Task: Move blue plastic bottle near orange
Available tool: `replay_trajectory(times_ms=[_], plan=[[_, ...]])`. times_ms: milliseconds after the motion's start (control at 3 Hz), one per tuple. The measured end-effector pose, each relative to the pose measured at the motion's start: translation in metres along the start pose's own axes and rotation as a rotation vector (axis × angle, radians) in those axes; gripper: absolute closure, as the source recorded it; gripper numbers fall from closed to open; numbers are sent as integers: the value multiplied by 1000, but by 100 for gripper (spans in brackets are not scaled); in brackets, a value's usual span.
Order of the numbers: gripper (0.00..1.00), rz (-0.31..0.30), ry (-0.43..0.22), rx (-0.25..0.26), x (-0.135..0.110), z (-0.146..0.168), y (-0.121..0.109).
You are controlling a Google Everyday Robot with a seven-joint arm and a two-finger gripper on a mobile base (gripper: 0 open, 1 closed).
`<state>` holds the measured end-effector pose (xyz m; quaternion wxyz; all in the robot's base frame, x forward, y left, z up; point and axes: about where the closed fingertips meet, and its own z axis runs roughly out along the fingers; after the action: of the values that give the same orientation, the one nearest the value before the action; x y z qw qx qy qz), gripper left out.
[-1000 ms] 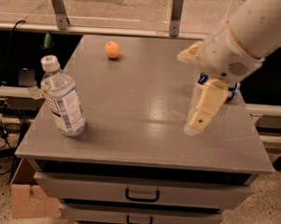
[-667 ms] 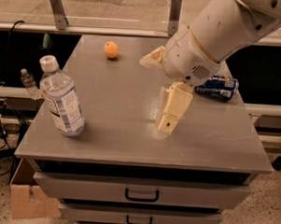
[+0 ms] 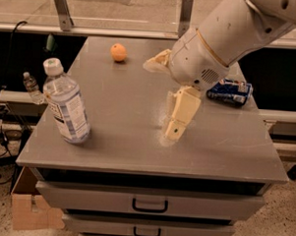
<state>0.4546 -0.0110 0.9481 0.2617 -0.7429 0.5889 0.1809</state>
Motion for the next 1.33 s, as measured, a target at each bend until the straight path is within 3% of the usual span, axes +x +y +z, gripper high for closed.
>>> replay_trajectory(times_ms=[667,1000,1333], plan=[[0,-66,-212,-84,-68,62,2],[0,-68,-314,-84,-94,83,-7],[0,-48,-392,-62,-105,93,-24]])
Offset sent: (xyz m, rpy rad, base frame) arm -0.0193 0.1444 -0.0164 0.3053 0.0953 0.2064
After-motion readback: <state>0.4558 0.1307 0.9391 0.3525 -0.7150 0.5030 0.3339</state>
